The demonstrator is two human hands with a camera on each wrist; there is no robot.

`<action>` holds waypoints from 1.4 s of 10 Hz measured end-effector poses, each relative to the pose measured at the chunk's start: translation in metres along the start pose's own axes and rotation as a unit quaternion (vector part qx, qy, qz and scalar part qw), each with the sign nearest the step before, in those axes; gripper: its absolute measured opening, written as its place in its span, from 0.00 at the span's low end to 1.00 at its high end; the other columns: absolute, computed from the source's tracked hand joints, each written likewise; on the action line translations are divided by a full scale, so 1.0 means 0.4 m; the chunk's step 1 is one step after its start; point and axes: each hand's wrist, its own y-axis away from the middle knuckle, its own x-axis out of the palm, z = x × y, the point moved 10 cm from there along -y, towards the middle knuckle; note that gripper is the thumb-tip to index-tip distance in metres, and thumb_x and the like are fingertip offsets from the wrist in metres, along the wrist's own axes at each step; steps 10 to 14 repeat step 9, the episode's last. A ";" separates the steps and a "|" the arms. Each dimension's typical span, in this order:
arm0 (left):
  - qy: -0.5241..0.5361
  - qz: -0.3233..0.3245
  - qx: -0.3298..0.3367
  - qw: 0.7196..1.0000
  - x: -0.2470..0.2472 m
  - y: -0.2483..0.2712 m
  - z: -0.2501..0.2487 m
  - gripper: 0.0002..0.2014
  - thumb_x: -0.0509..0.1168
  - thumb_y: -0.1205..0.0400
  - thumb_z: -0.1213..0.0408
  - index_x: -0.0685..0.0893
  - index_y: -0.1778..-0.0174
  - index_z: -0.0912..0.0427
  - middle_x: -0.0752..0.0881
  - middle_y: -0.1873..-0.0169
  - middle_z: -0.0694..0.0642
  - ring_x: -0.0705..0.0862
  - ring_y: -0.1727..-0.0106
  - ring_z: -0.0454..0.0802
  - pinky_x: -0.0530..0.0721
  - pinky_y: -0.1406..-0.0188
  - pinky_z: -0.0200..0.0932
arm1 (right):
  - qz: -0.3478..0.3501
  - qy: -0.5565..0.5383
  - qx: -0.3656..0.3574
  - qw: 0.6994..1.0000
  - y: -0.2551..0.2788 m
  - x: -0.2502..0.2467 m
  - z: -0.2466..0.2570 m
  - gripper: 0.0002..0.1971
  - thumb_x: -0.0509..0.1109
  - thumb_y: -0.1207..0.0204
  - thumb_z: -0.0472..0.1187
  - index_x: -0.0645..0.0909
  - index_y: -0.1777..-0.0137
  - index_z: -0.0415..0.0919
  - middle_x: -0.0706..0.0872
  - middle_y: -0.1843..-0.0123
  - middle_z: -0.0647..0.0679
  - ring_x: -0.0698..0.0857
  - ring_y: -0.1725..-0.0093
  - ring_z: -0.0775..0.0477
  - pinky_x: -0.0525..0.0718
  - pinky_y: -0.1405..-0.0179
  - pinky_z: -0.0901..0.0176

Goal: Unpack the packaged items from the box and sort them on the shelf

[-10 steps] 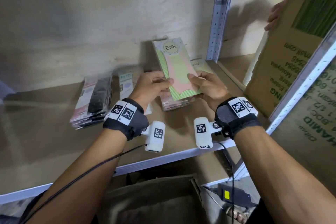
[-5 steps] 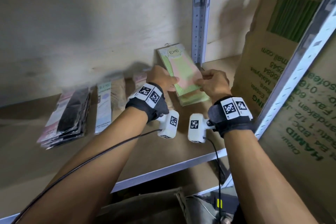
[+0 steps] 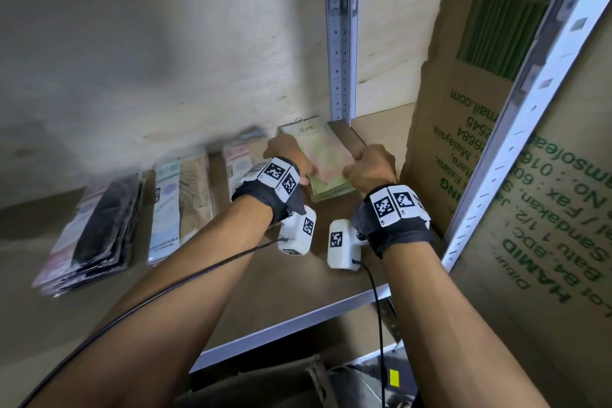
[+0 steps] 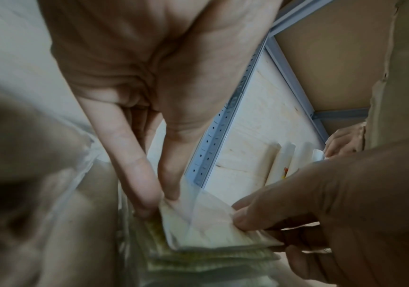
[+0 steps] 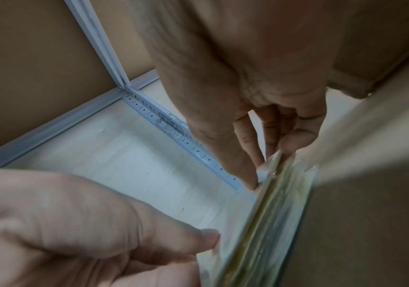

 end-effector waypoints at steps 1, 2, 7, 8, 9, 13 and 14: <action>-0.025 -0.005 -0.001 1.000 0.002 -0.008 -0.001 0.29 0.81 0.26 0.60 0.80 0.34 0.71 0.90 0.42 0.64 0.90 0.41 0.55 0.88 0.38 0.50 | 0.003 0.012 -0.004 1.000 0.004 0.001 0.003 0.15 0.72 0.24 0.34 0.86 0.38 0.31 0.88 0.39 0.35 0.85 0.37 0.35 0.84 0.33 0.47; -0.078 -0.034 0.001 0.996 -0.009 -0.013 -0.004 0.30 0.81 0.27 0.56 0.82 0.35 0.69 0.91 0.43 0.62 0.90 0.41 0.53 0.88 0.40 0.48 | 0.002 0.016 -0.007 1.000 0.007 0.002 0.005 0.15 0.73 0.24 0.35 0.86 0.38 0.31 0.88 0.39 0.35 0.85 0.37 0.35 0.84 0.33 0.46; -0.216 -0.096 0.049 0.971 -0.030 -0.023 -0.051 0.26 0.85 0.37 0.46 0.84 0.52 0.57 0.85 0.53 0.53 0.86 0.53 0.56 0.60 0.77 0.41 | 0.009 0.064 0.053 0.996 0.029 0.014 -0.003 0.19 0.68 0.23 0.35 0.80 0.31 0.36 0.76 0.30 0.37 0.74 0.30 0.33 0.80 0.31 0.40; -0.184 -0.124 0.062 0.973 -0.083 0.005 -0.040 0.22 0.80 0.30 0.45 0.85 0.51 0.58 0.87 0.51 0.58 0.84 0.54 0.59 0.69 0.70 0.43 | -0.040 0.075 0.020 0.996 0.052 -0.008 0.033 0.20 0.67 0.22 0.37 0.78 0.30 0.39 0.72 0.29 0.38 0.70 0.29 0.34 0.76 0.36 0.43; -0.126 -0.169 0.075 0.975 -0.157 0.045 0.004 0.16 0.70 0.21 0.47 0.88 0.50 0.58 0.89 0.49 0.59 0.85 0.54 0.61 0.80 0.62 0.47 | -0.061 0.017 -0.061 0.996 0.072 -0.017 0.105 0.16 0.67 0.23 0.37 0.83 0.36 0.41 0.80 0.34 0.39 0.77 0.33 0.37 0.79 0.40 0.49; -0.126 -0.169 0.075 0.975 -0.157 0.045 0.004 0.16 0.70 0.21 0.47 0.88 0.50 0.58 0.89 0.49 0.59 0.85 0.54 0.61 0.80 0.62 0.47 | -0.061 0.017 -0.061 0.996 0.072 -0.017 0.105 0.16 0.67 0.23 0.37 0.83 0.36 0.41 0.80 0.34 0.39 0.77 0.33 0.37 0.79 0.40 0.49; -0.126 -0.169 0.075 0.975 -0.157 0.045 0.004 0.16 0.70 0.21 0.47 0.88 0.50 0.58 0.89 0.49 0.59 0.85 0.54 0.61 0.80 0.62 0.47 | -0.061 0.017 -0.061 0.996 0.072 -0.017 0.105 0.16 0.67 0.23 0.37 0.83 0.36 0.41 0.80 0.34 0.39 0.77 0.33 0.37 0.79 0.40 0.49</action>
